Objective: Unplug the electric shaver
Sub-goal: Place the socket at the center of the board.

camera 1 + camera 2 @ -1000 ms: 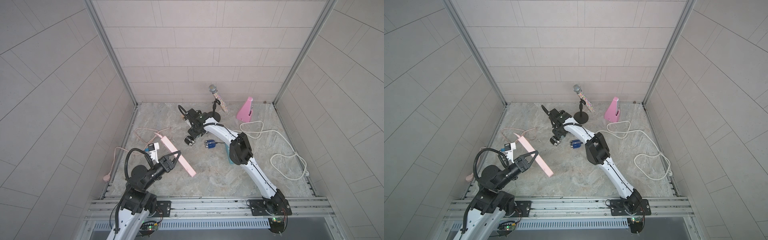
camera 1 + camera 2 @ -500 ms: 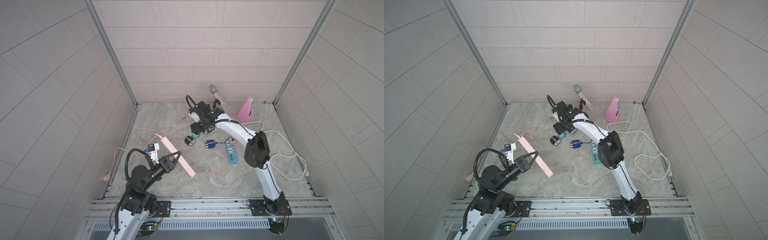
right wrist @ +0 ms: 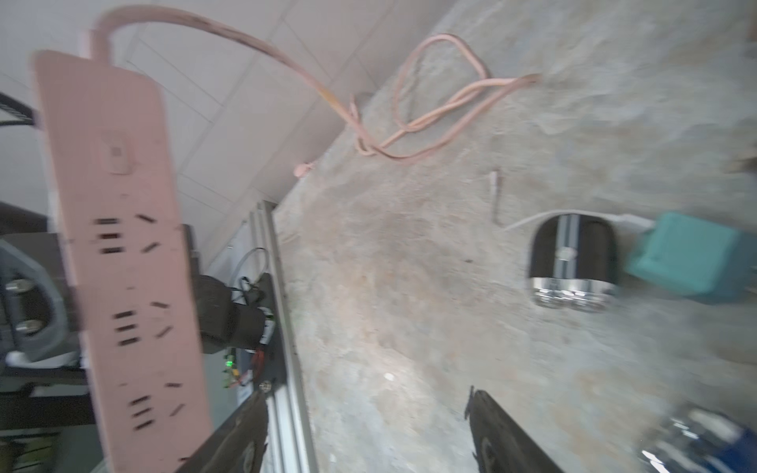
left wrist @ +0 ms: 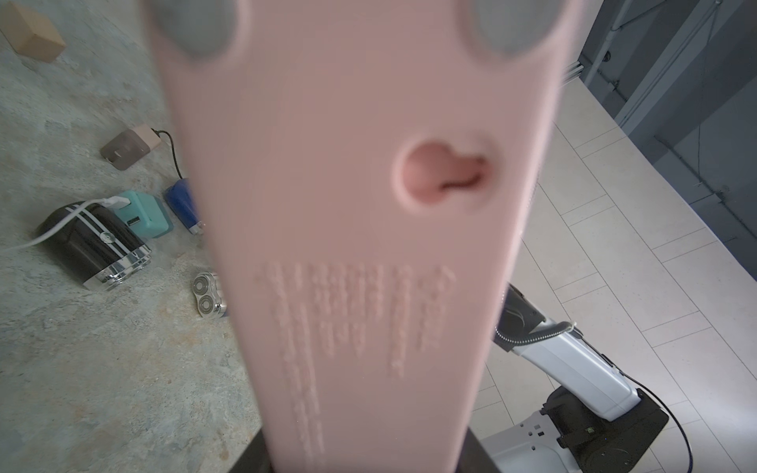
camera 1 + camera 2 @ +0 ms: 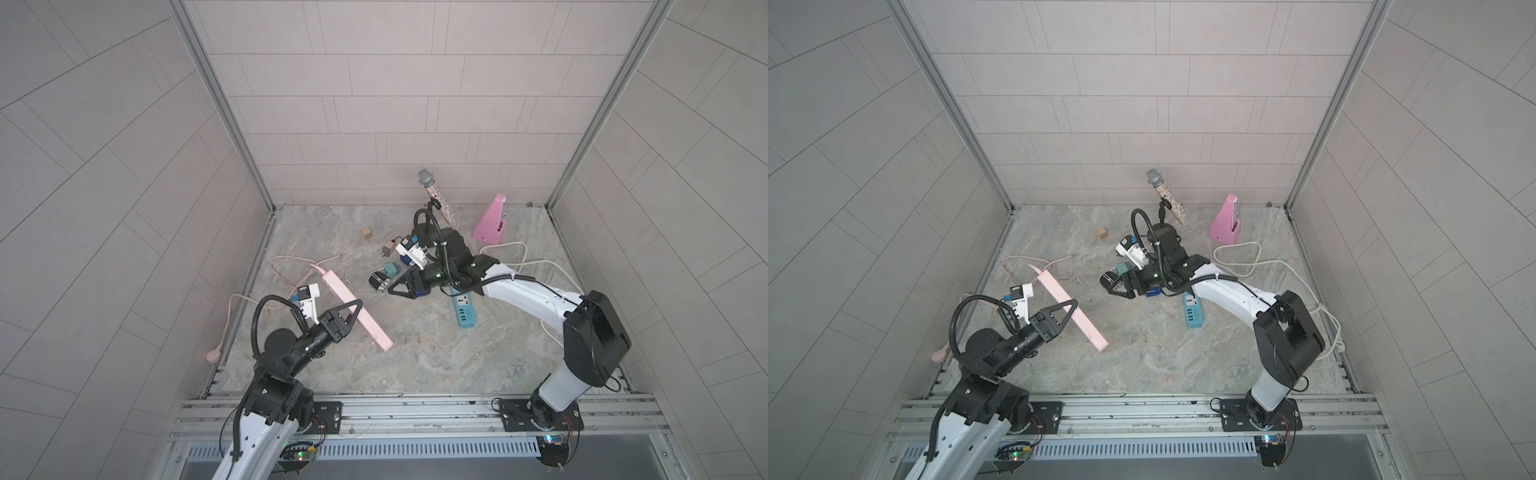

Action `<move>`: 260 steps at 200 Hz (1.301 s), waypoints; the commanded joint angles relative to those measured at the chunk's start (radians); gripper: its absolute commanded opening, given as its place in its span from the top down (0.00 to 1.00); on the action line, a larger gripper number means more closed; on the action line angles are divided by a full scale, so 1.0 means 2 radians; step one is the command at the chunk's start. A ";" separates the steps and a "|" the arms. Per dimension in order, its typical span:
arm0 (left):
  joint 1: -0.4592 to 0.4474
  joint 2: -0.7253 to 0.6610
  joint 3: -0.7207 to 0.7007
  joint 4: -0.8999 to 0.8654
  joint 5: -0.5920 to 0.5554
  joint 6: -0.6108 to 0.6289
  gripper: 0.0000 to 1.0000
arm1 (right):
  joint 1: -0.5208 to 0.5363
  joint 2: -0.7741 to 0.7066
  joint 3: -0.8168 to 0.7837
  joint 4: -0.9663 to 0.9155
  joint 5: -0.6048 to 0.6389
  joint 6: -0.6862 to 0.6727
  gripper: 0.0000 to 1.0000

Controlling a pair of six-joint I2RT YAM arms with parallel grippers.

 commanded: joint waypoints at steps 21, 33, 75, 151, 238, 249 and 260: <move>0.003 0.009 -0.003 0.095 0.014 -0.018 0.83 | 0.014 -0.020 -0.065 0.309 -0.124 0.188 0.19; 0.003 0.011 -0.007 0.112 0.012 -0.026 0.83 | 0.020 -0.017 -0.071 0.334 -0.128 0.204 0.19; 0.003 0.020 -0.009 0.136 0.014 -0.035 0.83 | 0.053 -0.007 -0.068 0.350 -0.140 0.211 0.18; 0.003 0.041 -0.009 0.178 0.015 -0.050 0.83 | 0.079 -0.016 -0.055 0.187 -0.112 0.092 0.17; 0.003 0.041 -0.012 0.182 0.018 -0.057 0.77 | 0.086 0.009 -0.062 0.306 -0.135 0.176 0.61; 0.003 0.039 -0.009 0.163 0.017 -0.052 0.65 | 0.086 0.009 -0.062 0.316 -0.132 0.183 0.64; 0.003 0.035 -0.009 0.145 0.019 -0.048 0.53 | 0.083 0.008 -0.058 0.307 -0.118 0.181 0.69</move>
